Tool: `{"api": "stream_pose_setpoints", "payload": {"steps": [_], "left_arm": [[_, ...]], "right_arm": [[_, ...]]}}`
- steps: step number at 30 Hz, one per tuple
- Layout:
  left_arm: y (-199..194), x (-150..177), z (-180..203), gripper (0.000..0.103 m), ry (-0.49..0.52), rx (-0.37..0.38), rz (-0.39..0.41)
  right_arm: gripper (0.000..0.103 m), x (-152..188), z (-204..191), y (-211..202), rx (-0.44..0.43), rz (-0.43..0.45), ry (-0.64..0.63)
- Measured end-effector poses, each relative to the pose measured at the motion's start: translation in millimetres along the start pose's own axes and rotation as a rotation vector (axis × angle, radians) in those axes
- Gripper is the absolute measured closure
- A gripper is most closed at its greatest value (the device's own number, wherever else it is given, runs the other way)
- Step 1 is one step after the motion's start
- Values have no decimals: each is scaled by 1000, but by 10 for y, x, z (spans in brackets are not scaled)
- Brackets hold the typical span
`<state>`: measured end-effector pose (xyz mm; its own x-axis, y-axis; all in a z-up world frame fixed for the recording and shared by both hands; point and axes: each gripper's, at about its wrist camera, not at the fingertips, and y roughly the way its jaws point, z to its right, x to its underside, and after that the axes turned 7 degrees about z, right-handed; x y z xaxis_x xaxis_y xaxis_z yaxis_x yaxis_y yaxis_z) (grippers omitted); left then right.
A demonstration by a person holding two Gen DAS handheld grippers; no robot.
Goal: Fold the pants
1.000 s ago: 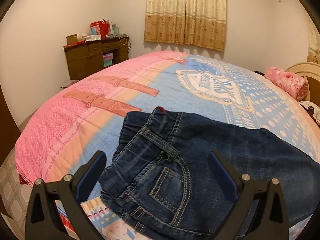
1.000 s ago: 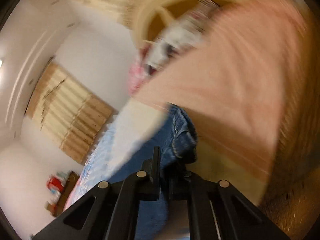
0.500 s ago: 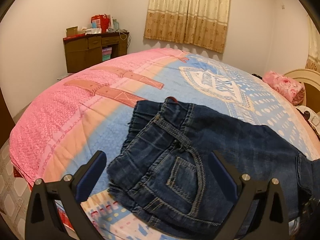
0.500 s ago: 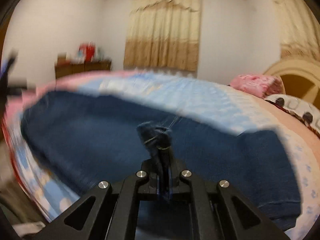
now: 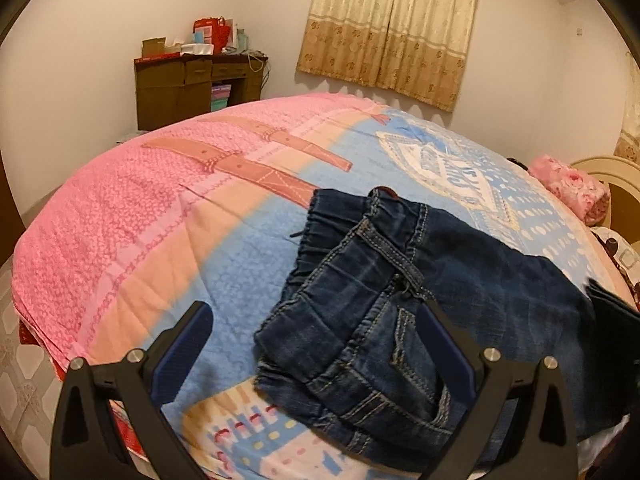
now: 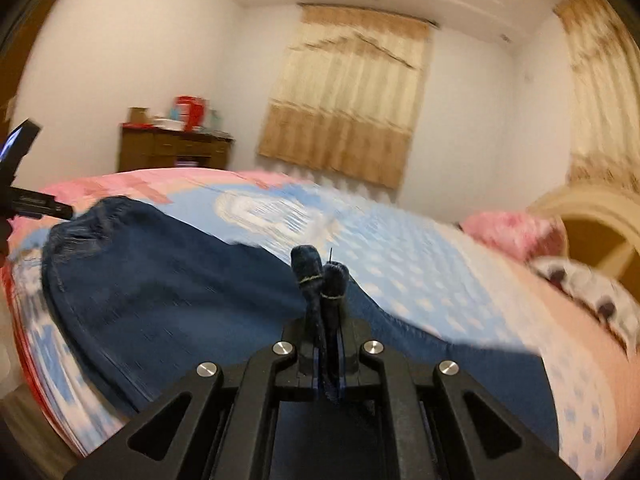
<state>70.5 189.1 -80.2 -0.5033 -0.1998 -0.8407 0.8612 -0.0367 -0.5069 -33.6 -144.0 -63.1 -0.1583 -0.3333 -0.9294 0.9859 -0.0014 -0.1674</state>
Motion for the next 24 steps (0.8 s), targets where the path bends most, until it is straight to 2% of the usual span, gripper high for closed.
{"api": "stream_pose_setpoints", "payload": {"steps": [2, 4, 5, 7, 10, 12, 13, 14, 15, 16, 17, 18, 21, 22, 23, 24], "left_arm": [[-33, 13, -51, 0, 10, -1, 9], [-58, 30, -111, 0, 22, -4, 18], [-65, 40, -137, 0, 25, -4, 21], [-59, 63, -185, 0, 27, 7, 17], [-17, 83, -209, 0, 21, 14, 6], [-12, 84, -196, 0, 16, 28, 3], [-19, 78, -174, 0, 19, 41, 4], [-32, 70, -146, 0, 26, 50, 8], [-45, 60, -118, 0, 35, 56, 12], [-68, 48, -72, 0, 47, 66, 17], [-91, 40, -32, 0, 58, 78, 21], [-127, 30, 26, 0, 73, 99, 26], [-204, 24, 262, 0, 131, 158, 39], [-225, 31, 333, 0, 155, 168, 45], [-244, 41, 403, 0, 179, 166, 58], [-249, 51, 459, 0, 201, 150, 68]], "right_arm": [[97, 102, -351, 153, -101, -29, -66], [96, 322, -675, 285, -165, -100, -122], [93, 463, -796, 343, -170, -141, -143], [93, 563, -871, 305, -125, -94, -189], [92, 500, -838, 345, -118, -127, -190], [87, 424, -783, 292, -159, -158, -130], [74, 372, -704, 243, -248, -170, -44], [58, 357, -658, 187, -329, -171, 30], [48, 317, -584, 152, -416, -167, 110], [32, 265, -508, 116, -501, -160, 192], [29, 197, -435, 93, -551, -154, 249], [29, 138, -384, 92, -559, -147, 274], [30, -94, -114, 205, -448, -130, 310], [37, -179, 29, 375, -395, -159, 308], [57, -206, 91, 486, -363, -182, 296], [65, -222, 142, 629, -328, -218, 277]]}}
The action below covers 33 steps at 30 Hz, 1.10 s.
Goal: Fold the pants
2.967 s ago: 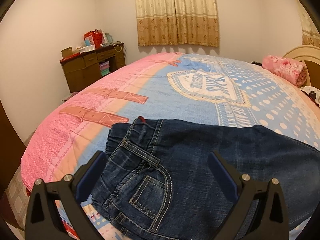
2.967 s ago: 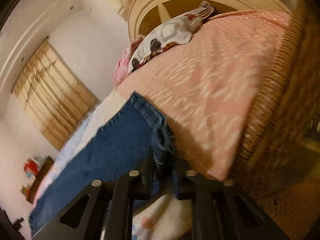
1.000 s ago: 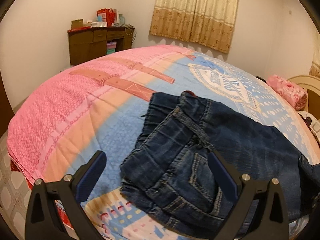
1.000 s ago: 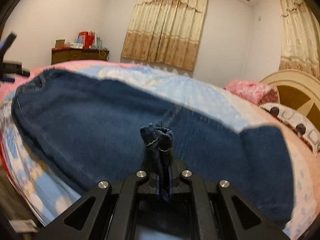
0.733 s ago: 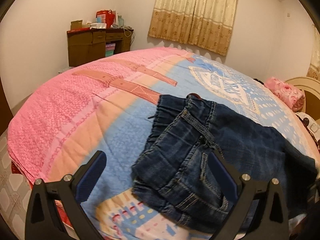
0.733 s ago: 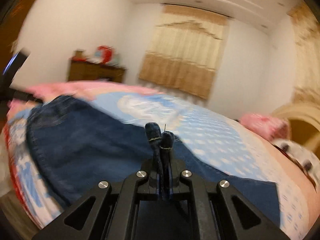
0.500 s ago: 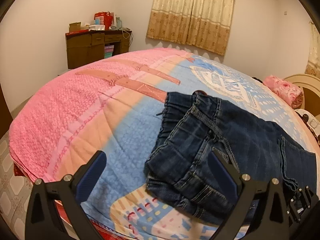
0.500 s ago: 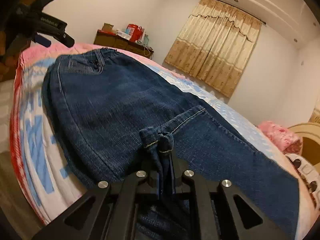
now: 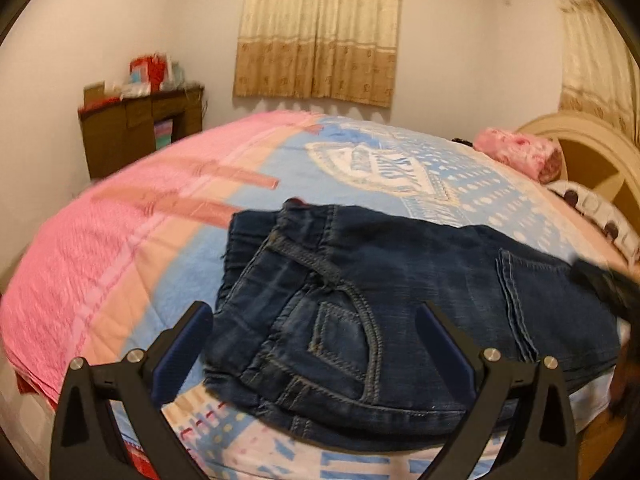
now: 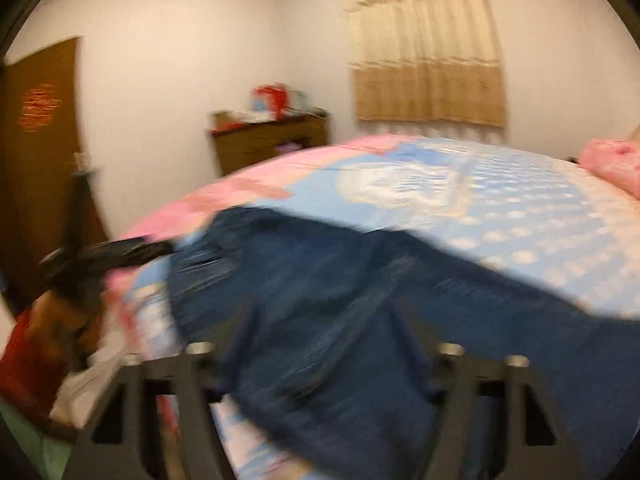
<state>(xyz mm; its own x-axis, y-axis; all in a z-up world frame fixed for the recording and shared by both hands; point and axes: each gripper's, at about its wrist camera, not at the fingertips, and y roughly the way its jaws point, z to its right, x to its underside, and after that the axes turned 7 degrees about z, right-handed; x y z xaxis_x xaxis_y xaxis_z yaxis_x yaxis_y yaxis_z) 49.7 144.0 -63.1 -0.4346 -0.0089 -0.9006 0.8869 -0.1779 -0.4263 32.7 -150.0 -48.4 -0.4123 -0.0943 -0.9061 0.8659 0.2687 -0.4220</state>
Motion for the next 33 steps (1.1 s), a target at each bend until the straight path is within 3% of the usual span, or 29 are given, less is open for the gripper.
{"api": "stream_pose_setpoints", "payload": {"steps": [1, 6, 10, 12, 14, 16, 19, 23, 33], "left_arm": [[12, 0, 9, 0, 6, -8, -4], [78, 76, -253, 0, -84, -63, -49], [82, 204, -542, 0, -186, -145, -73], [104, 263, -618, 0, -236, -148, -85], [131, 313, -652, 0, -281, -161, -85], [200, 372, -663, 0, -340, -145, -94], [356, 478, -597, 0, -449, -64, -159], [332, 559, -389, 0, -457, -99, -146], [317, 556, -527, 0, -755, -3, -81]], "right_arm": [[71, -56, 85, 169, 40, -51, -4], [72, 91, 235, 857, 123, -238, -9], [69, 238, 340, 761, 133, -152, 52], [69, 231, 351, 616, 134, -102, 107], [69, 259, 331, 346, 75, 7, 170], [67, 296, 222, 153, 76, 54, 140], [65, 503, 72, -95, 84, 69, 137], [65, 672, -18, -193, 61, 56, 170], [65, 812, -50, -380, 25, 62, 197]]}}
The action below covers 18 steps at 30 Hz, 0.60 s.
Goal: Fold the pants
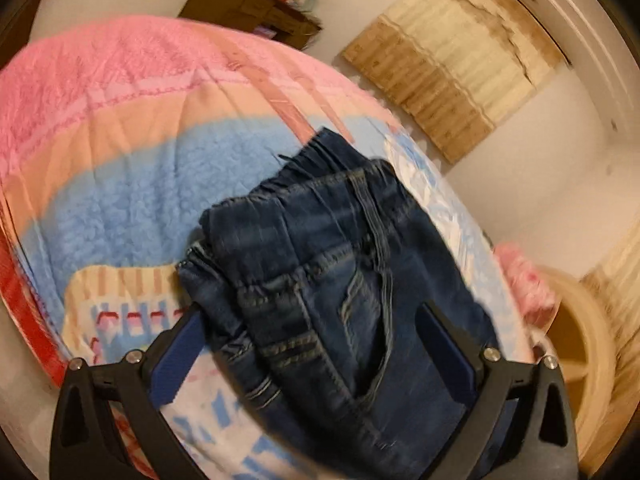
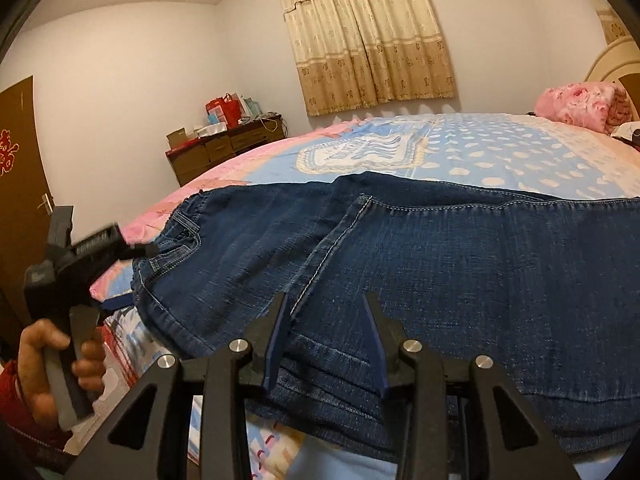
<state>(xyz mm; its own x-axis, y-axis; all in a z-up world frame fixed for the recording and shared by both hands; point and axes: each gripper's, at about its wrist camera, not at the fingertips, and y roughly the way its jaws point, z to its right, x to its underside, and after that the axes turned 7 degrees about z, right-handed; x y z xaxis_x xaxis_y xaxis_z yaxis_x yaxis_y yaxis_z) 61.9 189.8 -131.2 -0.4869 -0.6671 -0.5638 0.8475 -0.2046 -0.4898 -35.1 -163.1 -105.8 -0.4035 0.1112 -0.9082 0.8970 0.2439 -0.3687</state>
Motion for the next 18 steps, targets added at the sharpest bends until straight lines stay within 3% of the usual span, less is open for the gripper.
{"api": "stream_pose_setpoints", "payload": {"steps": [2, 3, 4, 5, 8, 10, 12, 13, 15, 17, 18], "left_arm": [[-17, -18, -25, 1, -38, 32, 17], [-74, -1, -5, 7, -30, 56, 41], [-153, 9, 16, 16, -7, 63, 71], [-243, 27, 85, 19, 42, 75, 111], [-292, 46, 201, 20, 140, 72, 132], [-211, 30, 112, 17, 96, 69, 119], [-30, 11, 5, 6, 53, 49, 55], [26, 37, -14, 6, 34, 33, 34], [19, 42, -63, 5, 16, 39, 50], [-6, 16, -63, 7, 6, 48, 47], [-31, -15, -92, 17, -23, 69, 45]], "right_arm": [[65, -1, 37, -41, 2, 9, 11], [65, -1, 55, -58, 5, 12, 14], [65, 7, 72, -79, 9, 17, 17], [65, 19, 89, -97, 15, 20, 18], [64, 57, 163, -100, 19, 7, 47], [64, 79, 221, -85, 14, -6, 85], [64, 83, 253, -89, 17, -7, 102], [64, 81, 265, -99, 19, -5, 106], [64, 75, 286, -119, 21, -3, 110], [64, 69, 322, -153, 34, 4, 115], [64, 64, 353, -181, 45, 11, 125]]}}
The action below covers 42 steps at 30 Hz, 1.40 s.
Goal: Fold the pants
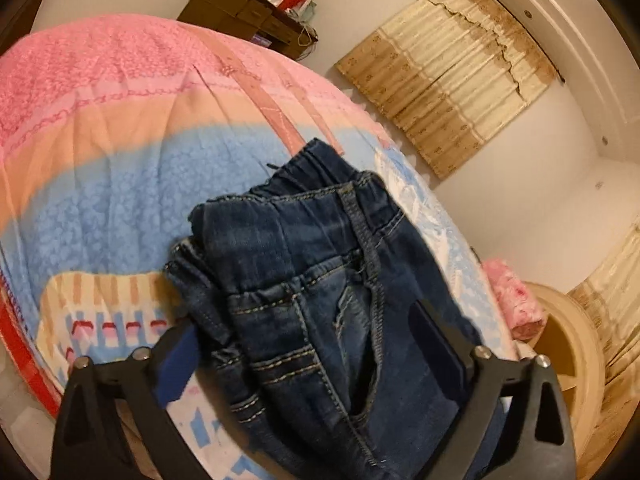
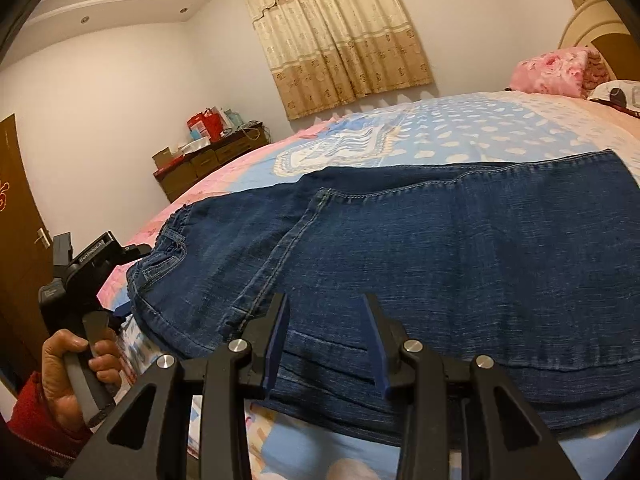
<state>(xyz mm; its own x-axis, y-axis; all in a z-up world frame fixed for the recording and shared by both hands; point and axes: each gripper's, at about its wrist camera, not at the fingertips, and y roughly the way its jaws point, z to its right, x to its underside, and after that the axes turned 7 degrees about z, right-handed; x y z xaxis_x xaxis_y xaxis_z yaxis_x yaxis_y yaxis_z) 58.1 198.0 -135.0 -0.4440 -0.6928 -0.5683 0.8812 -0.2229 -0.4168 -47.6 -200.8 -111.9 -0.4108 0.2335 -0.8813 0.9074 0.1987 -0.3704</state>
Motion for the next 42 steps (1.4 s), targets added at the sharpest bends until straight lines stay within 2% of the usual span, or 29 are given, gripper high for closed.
{"api": "stream_pose_setpoints", "payload": {"steps": [1, 2, 3, 5, 8, 12, 15, 17, 19, 21, 23, 24, 25, 27, 28, 30, 32, 34, 35, 38, 40, 42], "left_arm": [[15, -19, -7, 37, -29, 22, 0], [19, -63, -38, 54, -48, 38, -4], [32, -99, -43, 76, -45, 57, -15], [10, -134, 38, 76, 3, 76, -17], [-50, -155, 269, 77, 128, 80, 14], [-5, -183, 409, 77, 219, 43, 1], [78, -235, 277, 76, 157, 11, -37], [87, -248, 191, 76, 114, 7, -50], [69, -216, 164, 75, 112, -3, -47], [38, -145, 151, 75, 134, -16, -31], [49, -124, 150, 74, 144, -27, -24], [57, -93, 117, 72, 139, -35, -24], [68, -73, 95, 70, 131, -41, -26], [81, -36, -9, 68, 105, -48, -35], [68, -25, -40, 68, 94, -35, -28], [55, -6, -27, 67, 101, -40, -27], [53, 1, -4, 67, 113, -51, -25], [59, -4, 11, 66, 109, -48, -25], [68, -3, 34, 66, 106, -45, -26], [74, -5, 38, 66, 105, -46, -27], [75, -6, 36, 66, 104, -49, -27], [79, -11, 0, 66, 104, -53, -27]], "right_arm": [[64, -13, 45, -40, 12, 11, 17], [64, -19, 98, -92, 26, 25, 38], [64, -25, 157, -147, 43, 38, 57], [64, -29, 304, -289, 95, 68, 93], [64, -15, 508, -474, 161, 108, 132], [63, 62, 671, -427, 167, 77, 166], [60, 92, 609, -401, 175, 61, 118], [60, 37, 574, -467, 144, 70, 113], [59, -28, 500, -538, 104, 91, 88], [55, -88, 358, -555, 21, 98, 45], [54, -105, 227, -558, -132, 82, 60], [54, -96, 209, -528, -229, 61, 107], [54, -64, 218, -447, -372, 17, 203], [54, 1, 282, -285, -527, -51, 341], [54, 45, 309, -215, -553, -77, 394], [54, 101, 488, -146, -540, -93, 506], [54, 209, 836, -111, -538, -102, 723], [54, 337, 1181, -204, -478, -105, 906], [54, 369, 1339, -330, -437, -76, 948], [53, 399, 1733, -881, -305, 82, 996], [47, 425, 1947, -1182, -254, 174, 1041], [45, 458, 2099, -1386, -226, 215, 1085]]}}
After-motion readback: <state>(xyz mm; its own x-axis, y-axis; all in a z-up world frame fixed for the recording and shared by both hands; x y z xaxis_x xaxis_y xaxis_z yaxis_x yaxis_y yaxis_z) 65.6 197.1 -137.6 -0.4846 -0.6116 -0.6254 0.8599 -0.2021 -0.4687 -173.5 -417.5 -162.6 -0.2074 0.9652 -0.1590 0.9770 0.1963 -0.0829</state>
